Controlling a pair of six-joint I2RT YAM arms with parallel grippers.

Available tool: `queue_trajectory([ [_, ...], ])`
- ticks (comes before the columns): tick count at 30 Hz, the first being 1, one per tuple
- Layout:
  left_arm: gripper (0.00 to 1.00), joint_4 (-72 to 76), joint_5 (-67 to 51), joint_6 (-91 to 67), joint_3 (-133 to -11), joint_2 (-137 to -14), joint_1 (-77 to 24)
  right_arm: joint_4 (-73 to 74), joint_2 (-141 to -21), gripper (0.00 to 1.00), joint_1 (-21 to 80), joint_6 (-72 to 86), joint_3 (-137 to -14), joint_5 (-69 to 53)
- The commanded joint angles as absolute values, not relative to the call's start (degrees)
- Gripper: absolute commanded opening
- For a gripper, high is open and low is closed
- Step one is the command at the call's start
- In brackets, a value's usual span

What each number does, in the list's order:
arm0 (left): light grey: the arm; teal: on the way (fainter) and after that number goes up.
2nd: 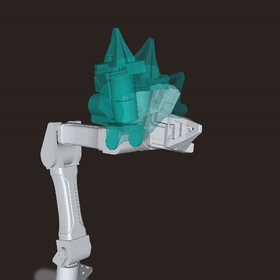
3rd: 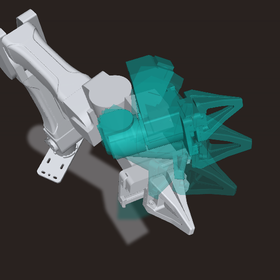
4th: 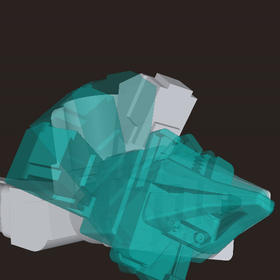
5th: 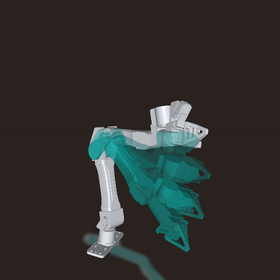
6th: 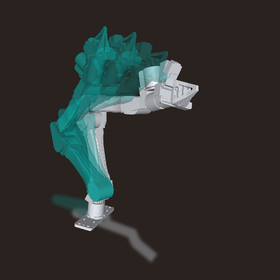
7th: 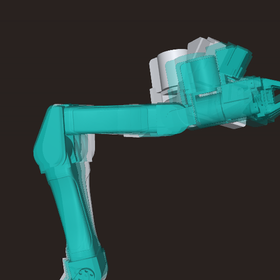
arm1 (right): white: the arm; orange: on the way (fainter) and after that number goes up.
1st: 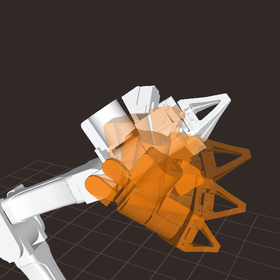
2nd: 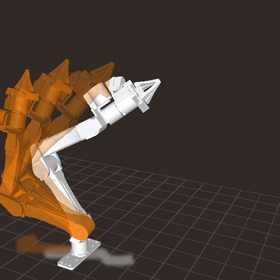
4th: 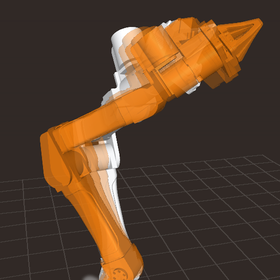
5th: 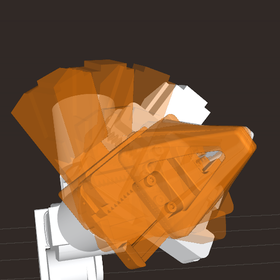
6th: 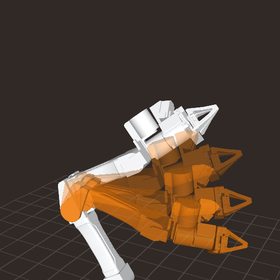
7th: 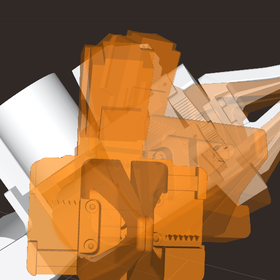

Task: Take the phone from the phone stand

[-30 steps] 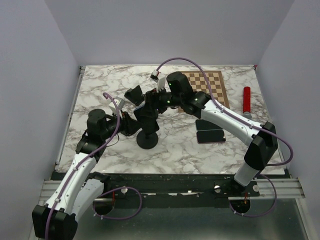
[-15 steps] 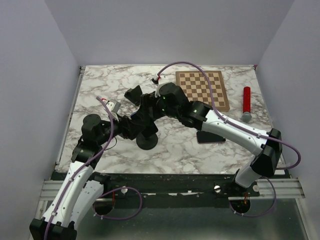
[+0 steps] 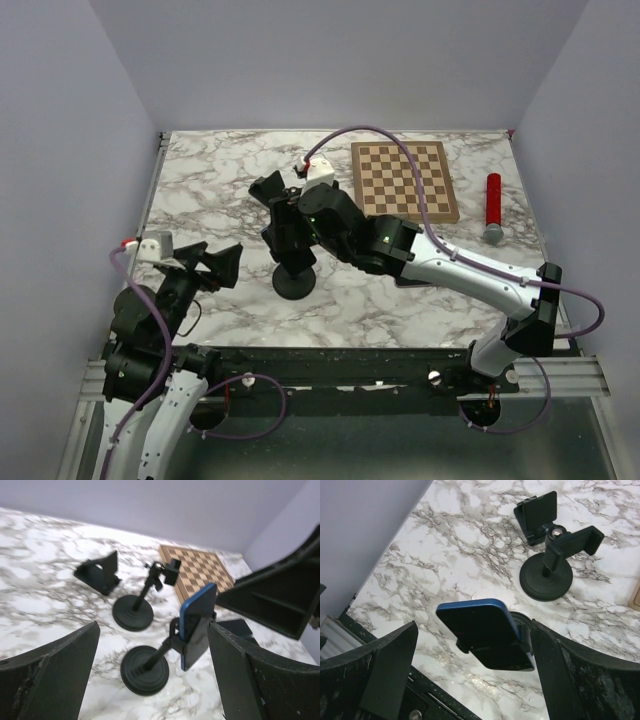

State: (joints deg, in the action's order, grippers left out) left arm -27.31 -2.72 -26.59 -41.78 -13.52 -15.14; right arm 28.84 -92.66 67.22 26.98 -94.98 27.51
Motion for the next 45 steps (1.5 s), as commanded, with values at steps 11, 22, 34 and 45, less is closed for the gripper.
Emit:
queue_trajectory([
  [11, 0.97, -33.17, 8.26, -28.38, -42.54, -12.01, -15.21, 47.79, -110.39, 1.00, 74.00, 31.76, -114.87, 48.15],
  [22, 0.97, -32.35, 6.52, -28.92, -42.71, -13.11, -15.21, 44.27, -109.37, 1.00, 73.99, 26.23, -112.20, 48.31],
  [34, 0.97, -30.69, 3.76, -29.36, -42.54, -15.29, -15.21, 41.95, -109.59, 0.99, 72.47, 23.29, -111.53, 46.11],
  [45, 0.97, -31.27, 3.95, -29.10, -42.21, -14.92, -15.21, 40.41, -111.38, 0.85, 72.36, 23.48, -110.73, 46.96],
])
